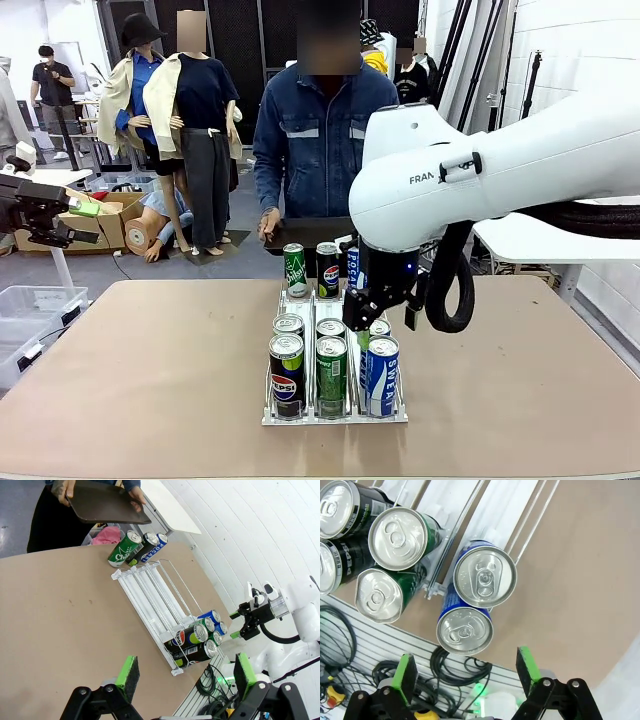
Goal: Retrieve and hand over the desired beverage to the person.
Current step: Pick up a can of the same type that the person held from the Automatic Can Dispenser.
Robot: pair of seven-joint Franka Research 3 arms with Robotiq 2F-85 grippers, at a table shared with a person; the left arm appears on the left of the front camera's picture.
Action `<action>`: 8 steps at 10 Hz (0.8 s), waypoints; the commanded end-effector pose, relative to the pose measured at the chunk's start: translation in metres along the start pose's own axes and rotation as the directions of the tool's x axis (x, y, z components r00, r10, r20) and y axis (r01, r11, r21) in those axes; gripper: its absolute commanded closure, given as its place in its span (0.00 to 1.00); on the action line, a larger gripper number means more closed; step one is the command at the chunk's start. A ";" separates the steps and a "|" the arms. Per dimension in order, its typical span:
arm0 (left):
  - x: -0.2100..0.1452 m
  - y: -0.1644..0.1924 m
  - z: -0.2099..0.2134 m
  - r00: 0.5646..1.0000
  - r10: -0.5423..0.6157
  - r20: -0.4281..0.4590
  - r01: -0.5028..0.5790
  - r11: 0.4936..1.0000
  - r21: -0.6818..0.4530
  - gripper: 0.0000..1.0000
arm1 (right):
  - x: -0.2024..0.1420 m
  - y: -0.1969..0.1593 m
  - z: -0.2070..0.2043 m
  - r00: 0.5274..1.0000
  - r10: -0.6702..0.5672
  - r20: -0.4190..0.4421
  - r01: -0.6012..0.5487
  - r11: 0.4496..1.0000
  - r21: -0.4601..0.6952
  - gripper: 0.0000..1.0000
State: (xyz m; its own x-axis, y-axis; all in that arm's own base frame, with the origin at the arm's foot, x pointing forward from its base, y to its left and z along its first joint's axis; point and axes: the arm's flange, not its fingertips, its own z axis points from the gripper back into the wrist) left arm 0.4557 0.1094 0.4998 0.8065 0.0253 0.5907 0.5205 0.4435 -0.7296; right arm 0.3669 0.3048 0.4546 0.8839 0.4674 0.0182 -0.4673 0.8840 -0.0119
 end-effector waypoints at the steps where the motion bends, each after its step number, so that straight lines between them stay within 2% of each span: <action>1: 0.000 -0.001 0.002 1.000 0.002 0.006 -0.002 1.000 -0.004 0.00 | 0.000 -0.004 -0.009 1.000 -0.015 -0.004 0.015 1.000 0.015 0.00; 8: 0.000 -0.001 0.002 1.000 0.002 0.006 -0.002 1.000 -0.004 0.00 | -0.001 -0.007 -0.035 1.000 -0.011 -0.002 0.011 0.998 0.060 0.00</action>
State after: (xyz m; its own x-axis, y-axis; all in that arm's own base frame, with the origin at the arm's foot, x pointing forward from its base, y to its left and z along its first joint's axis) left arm 0.4557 0.1094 0.4998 0.8065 0.0253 0.5907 0.5205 0.4435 -0.7296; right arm 0.3703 0.2985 0.4247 0.8942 0.4477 -0.0016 -0.4476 0.8941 0.0147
